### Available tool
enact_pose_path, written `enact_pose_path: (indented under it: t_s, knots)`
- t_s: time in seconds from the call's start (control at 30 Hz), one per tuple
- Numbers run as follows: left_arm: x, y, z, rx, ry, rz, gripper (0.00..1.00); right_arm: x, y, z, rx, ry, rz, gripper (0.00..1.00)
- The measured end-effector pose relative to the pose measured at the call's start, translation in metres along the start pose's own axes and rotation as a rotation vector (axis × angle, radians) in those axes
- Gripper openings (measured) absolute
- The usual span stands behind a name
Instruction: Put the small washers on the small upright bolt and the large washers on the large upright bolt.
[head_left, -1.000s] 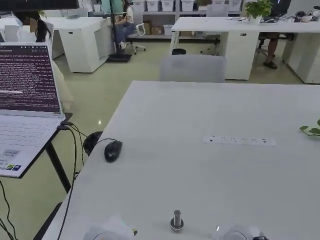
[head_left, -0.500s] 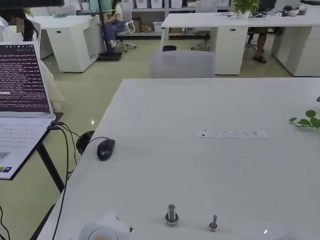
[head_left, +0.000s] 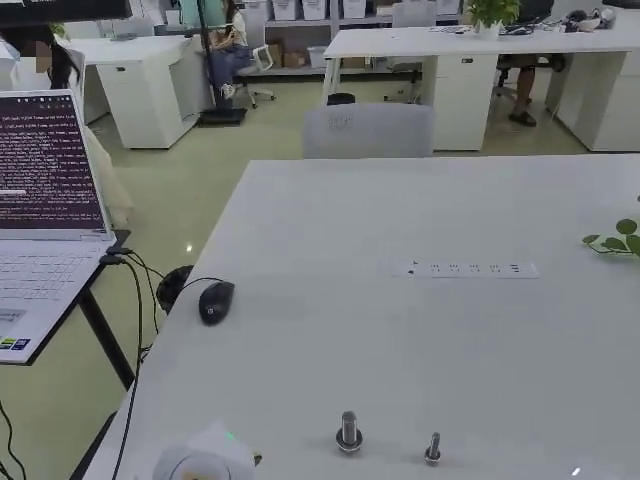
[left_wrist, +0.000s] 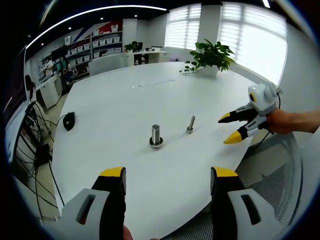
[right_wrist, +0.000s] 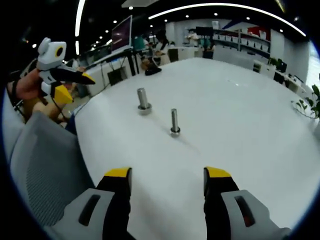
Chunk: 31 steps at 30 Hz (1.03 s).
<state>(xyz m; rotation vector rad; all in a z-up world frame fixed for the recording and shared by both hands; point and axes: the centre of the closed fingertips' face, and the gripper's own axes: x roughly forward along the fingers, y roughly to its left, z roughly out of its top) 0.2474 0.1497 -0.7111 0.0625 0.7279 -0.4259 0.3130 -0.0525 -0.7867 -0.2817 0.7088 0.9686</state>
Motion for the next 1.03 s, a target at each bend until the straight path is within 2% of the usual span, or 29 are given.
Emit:
enact_pose_path:
  t_s: [0.27,0.63,1.03]
  knots:
    - [-0.0009,-0.0005,-0.0015,-0.004,-0.002,0.002,0.68,-0.0024,-0.0026,-0.0070,-0.004,0.017,-0.005,0.61]
    - [-0.0031,0.0008,-0.0038,-0.014,-0.003,0.009,0.69,-0.0066,-0.0043,-0.0057,0.012,-0.004,-0.011,0.62]
    - [-0.0043,0.0030,-0.0020,-0.015,-0.006,0.013,0.69,-0.0048,0.0034,-0.0074,0.007,-0.002,0.005,0.63]
